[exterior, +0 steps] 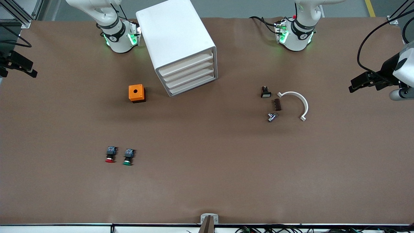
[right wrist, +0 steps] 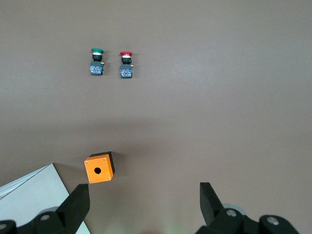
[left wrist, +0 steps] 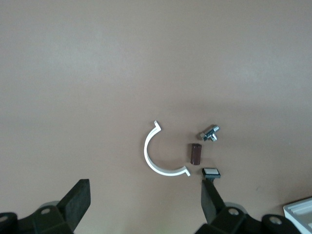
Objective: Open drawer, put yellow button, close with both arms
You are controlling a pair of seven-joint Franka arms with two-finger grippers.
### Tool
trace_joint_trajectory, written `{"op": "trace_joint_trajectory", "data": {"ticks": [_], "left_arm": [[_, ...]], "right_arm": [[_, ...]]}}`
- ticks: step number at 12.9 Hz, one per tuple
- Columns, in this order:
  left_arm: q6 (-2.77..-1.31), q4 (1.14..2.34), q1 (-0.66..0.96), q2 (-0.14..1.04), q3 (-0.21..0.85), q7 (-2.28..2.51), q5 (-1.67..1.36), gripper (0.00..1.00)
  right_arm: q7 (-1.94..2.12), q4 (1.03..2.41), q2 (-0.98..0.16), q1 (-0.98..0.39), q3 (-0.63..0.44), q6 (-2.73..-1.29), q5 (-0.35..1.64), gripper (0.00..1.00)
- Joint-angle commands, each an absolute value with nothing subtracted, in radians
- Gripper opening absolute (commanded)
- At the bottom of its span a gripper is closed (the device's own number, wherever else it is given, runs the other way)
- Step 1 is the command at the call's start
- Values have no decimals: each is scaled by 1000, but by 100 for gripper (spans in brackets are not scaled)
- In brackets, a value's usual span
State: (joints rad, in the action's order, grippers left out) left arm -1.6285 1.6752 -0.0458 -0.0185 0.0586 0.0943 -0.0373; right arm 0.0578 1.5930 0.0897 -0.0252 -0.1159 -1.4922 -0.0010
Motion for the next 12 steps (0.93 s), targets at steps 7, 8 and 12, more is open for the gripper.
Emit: {"op": "trace_joint_trajectory", "data": {"ticks": [7, 8, 12], "left_arm": [[-1643, 1651, -31, -28, 83, 74, 15, 100], [-1643, 1649, -31, -28, 86, 75, 14, 100], [-1643, 1629, -31, -26, 86, 71, 11, 100]], "right_arm": [[71, 1623, 121, -31, -120, -1488, 8, 100], [71, 1623, 121, -29, -120, -1488, 8, 100], [71, 1624, 121, -32, -117, -1485, 8, 100]]}}
